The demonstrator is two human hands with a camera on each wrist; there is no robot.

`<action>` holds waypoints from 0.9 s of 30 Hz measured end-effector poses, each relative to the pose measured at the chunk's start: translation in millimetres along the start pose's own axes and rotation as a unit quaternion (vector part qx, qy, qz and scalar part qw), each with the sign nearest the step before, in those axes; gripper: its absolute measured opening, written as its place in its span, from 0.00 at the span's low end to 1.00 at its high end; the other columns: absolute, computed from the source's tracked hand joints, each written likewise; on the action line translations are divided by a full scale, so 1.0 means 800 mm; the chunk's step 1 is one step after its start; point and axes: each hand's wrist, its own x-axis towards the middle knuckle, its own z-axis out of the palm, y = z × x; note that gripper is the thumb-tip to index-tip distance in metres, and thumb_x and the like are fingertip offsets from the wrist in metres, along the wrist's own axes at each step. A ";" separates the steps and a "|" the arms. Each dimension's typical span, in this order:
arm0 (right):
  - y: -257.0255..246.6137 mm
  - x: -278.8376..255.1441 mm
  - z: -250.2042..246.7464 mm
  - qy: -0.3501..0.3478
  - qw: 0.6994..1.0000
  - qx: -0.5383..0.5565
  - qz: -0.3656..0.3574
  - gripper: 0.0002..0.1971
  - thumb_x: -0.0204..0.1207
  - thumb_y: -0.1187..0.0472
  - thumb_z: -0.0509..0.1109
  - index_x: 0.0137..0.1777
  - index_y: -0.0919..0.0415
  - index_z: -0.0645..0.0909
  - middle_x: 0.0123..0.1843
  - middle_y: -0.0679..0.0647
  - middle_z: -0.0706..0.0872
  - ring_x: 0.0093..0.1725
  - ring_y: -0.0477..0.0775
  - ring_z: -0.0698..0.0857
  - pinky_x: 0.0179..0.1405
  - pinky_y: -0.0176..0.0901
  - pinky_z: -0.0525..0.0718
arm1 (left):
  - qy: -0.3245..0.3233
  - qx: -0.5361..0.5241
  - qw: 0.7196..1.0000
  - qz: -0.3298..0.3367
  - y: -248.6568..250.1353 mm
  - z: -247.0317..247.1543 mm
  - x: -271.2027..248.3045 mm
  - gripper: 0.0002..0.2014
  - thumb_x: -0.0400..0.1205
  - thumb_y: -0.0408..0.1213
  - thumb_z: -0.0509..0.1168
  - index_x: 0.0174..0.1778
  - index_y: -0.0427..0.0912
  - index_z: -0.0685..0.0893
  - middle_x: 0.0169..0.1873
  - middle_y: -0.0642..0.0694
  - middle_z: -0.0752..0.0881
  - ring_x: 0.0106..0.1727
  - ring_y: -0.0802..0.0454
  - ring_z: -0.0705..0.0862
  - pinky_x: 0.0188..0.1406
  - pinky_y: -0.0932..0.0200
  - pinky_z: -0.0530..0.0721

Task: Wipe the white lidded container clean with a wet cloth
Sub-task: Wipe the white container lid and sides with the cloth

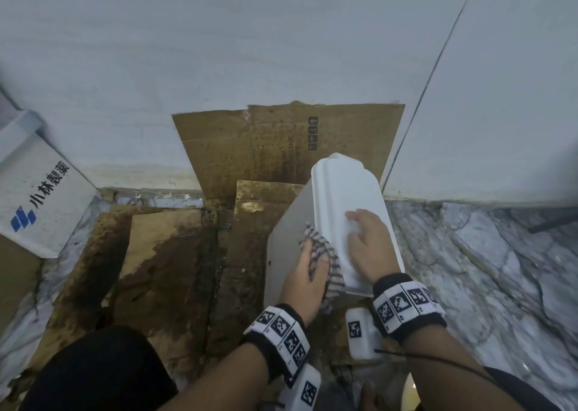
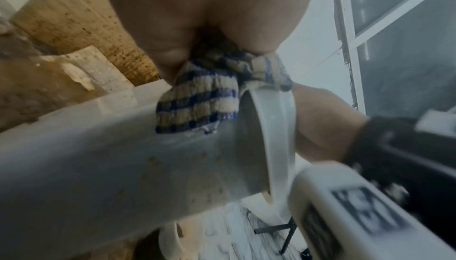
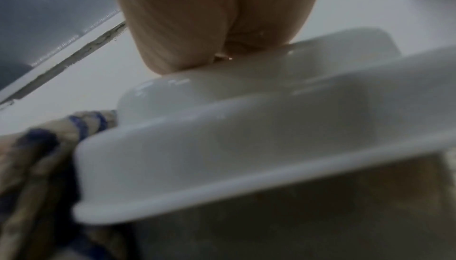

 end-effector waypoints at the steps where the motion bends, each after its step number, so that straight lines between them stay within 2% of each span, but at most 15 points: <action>1: -0.005 0.000 0.001 0.004 1.000 -0.010 0.014 0.20 0.74 0.57 0.59 0.63 0.62 0.79 0.66 0.56 0.81 0.69 0.57 0.76 0.74 0.47 0.67 | 0.007 0.005 1.000 0.005 -0.005 0.005 -0.006 0.27 0.88 0.47 0.54 0.84 0.56 0.56 0.72 0.56 0.76 0.61 0.67 0.75 0.60 0.73 0.72; 2: -0.007 -0.001 0.003 0.010 0.999 -0.028 0.020 0.20 0.76 0.51 0.61 0.63 0.60 0.78 0.65 0.55 0.81 0.67 0.56 0.76 0.72 0.51 0.70 | 0.017 0.023 1.000 0.009 -0.008 0.008 -0.013 0.26 0.88 0.46 0.53 0.83 0.55 0.57 0.70 0.59 0.75 0.60 0.68 0.75 0.59 0.75 0.72; 4: -0.008 -0.002 0.005 0.025 0.998 -0.061 0.019 0.20 0.77 0.48 0.66 0.63 0.59 0.77 0.65 0.54 0.80 0.66 0.56 0.76 0.70 0.58 0.72 | 0.045 0.075 0.996 0.004 -0.017 0.012 -0.019 0.24 0.89 0.43 0.51 0.83 0.53 0.60 0.63 0.62 0.75 0.60 0.64 0.78 0.57 0.73 0.73; 7: -0.004 -0.003 0.006 0.029 0.998 -0.053 0.024 0.20 0.76 0.49 0.70 0.64 0.58 0.76 0.66 0.54 0.79 0.67 0.56 0.76 0.70 0.60 0.71 | 0.085 0.096 0.990 -0.052 -0.028 0.007 -0.021 0.24 0.88 0.39 0.52 0.82 0.51 0.62 0.68 0.51 0.79 0.67 0.48 0.80 0.67 0.58 0.76; 9: -0.003 -0.002 0.005 0.030 0.998 -0.044 0.030 0.20 0.76 0.48 0.70 0.64 0.57 0.75 0.66 0.53 0.78 0.66 0.56 0.75 0.70 0.60 0.71 | 0.148 -0.004 0.981 -0.128 -0.027 -0.004 -0.016 0.21 0.86 0.36 0.56 0.77 0.48 0.66 0.64 0.43 0.81 0.61 0.43 0.82 0.66 0.51 0.78; 12: -0.001 -0.001 0.004 0.027 0.998 -0.041 0.042 0.20 0.75 0.48 0.69 0.64 0.55 0.75 0.67 0.52 0.78 0.66 0.56 0.76 0.71 0.58 0.72 | 0.224 -0.214 0.925 -0.222 -0.025 -0.030 0.000 0.15 0.82 0.31 0.63 0.63 0.39 0.70 0.53 0.44 0.79 0.49 0.47 0.80 0.57 0.52 0.79; 13: -0.001 -0.001 0.003 0.027 0.998 -0.041 0.047 0.20 0.75 0.48 0.69 0.64 0.55 0.74 0.67 0.52 0.78 0.66 0.56 0.76 0.70 0.58 0.73 | 0.223 -0.263 0.908 -0.237 -0.027 -0.038 0.007 0.14 0.81 0.33 0.65 0.61 0.37 0.73 0.54 0.44 0.81 0.50 0.45 0.82 0.59 0.50 0.81; 15: -0.002 0.000 -0.001 0.025 0.997 -0.041 0.054 0.20 0.75 0.49 0.70 0.64 0.55 0.74 0.67 0.53 0.78 0.66 0.57 0.76 0.70 0.58 0.73 | 0.182 -0.355 0.881 -0.255 -0.031 -0.047 0.019 0.16 0.80 0.38 0.65 0.60 0.32 0.82 0.54 0.35 0.88 0.52 0.38 0.88 0.60 0.41 0.85; 18: -0.003 0.001 -0.006 0.018 0.997 -0.046 0.065 0.21 0.74 0.51 0.70 0.65 0.55 0.74 0.67 0.54 0.77 0.66 0.57 0.75 0.70 0.57 0.73 | 0.143 -0.472 0.836 -0.241 -0.017 -0.054 0.020 0.17 0.83 0.39 0.59 0.52 0.30 0.87 0.47 0.34 0.90 0.45 0.40 0.90 0.51 0.48 0.89; 20: -0.003 0.003 -0.009 0.015 0.996 -0.054 0.072 0.21 0.73 0.52 0.70 0.65 0.54 0.74 0.66 0.55 0.77 0.65 0.58 0.76 0.67 0.55 0.74 | 0.132 -0.541 0.800 -0.224 -0.014 -0.059 0.023 0.18 0.83 0.41 0.59 0.57 0.30 0.85 0.53 0.34 0.88 0.51 0.38 0.87 0.55 0.48 0.85; 22: -0.003 0.006 -0.012 0.011 0.995 -0.059 0.085 0.21 0.72 0.53 0.71 0.64 0.53 0.73 0.65 0.55 0.76 0.64 0.58 0.76 0.65 0.55 0.75 | 0.116 -0.584 0.770 -0.230 -0.016 -0.064 0.026 0.22 0.82 0.48 0.61 0.61 0.32 0.85 0.57 0.33 0.87 0.59 0.36 0.84 0.59 0.44 0.81; 23: -0.004 0.008 -0.014 0.010 0.994 -0.059 0.093 0.21 0.71 0.53 0.71 0.63 0.52 0.73 0.64 0.55 0.76 0.63 0.59 0.76 0.64 0.56 0.76 | 0.090 -0.589 0.768 -0.235 -0.020 -0.066 0.027 0.24 0.81 0.51 0.61 0.60 0.34 0.85 0.56 0.33 0.87 0.59 0.36 0.84 0.56 0.43 0.81; 24: -0.004 0.009 -0.014 0.010 0.993 -0.057 0.101 0.21 0.70 0.53 0.72 0.62 0.52 0.73 0.63 0.55 0.76 0.63 0.60 0.76 0.64 0.58 0.76 | 0.066 -0.576 0.779 -0.237 -0.021 -0.066 0.029 0.23 0.81 0.51 0.61 0.59 0.35 0.85 0.54 0.34 0.88 0.54 0.37 0.85 0.52 0.44 0.81; 26: -0.004 0.010 -0.013 0.015 0.992 -0.051 0.110 0.21 0.68 0.51 0.71 0.60 0.51 0.73 0.62 0.55 0.76 0.63 0.61 0.76 0.64 0.60 0.75 | 0.047 -0.523 0.823 -0.216 -0.022 -0.062 0.033 0.16 0.81 0.38 0.62 0.61 0.34 0.83 0.50 0.34 0.87 0.46 0.40 0.86 0.45 0.47 0.85; 27: -0.004 0.010 -0.012 0.020 0.992 -0.047 0.113 0.22 0.66 0.49 0.70 0.60 0.50 0.73 0.61 0.54 0.75 0.63 0.61 0.76 0.64 0.61 0.75 | 0.049 -0.499 0.843 -0.196 -0.024 -0.058 0.038 0.17 0.80 0.29 0.63 0.65 0.32 0.81 0.52 0.32 0.87 0.47 0.39 0.87 0.47 0.46 0.87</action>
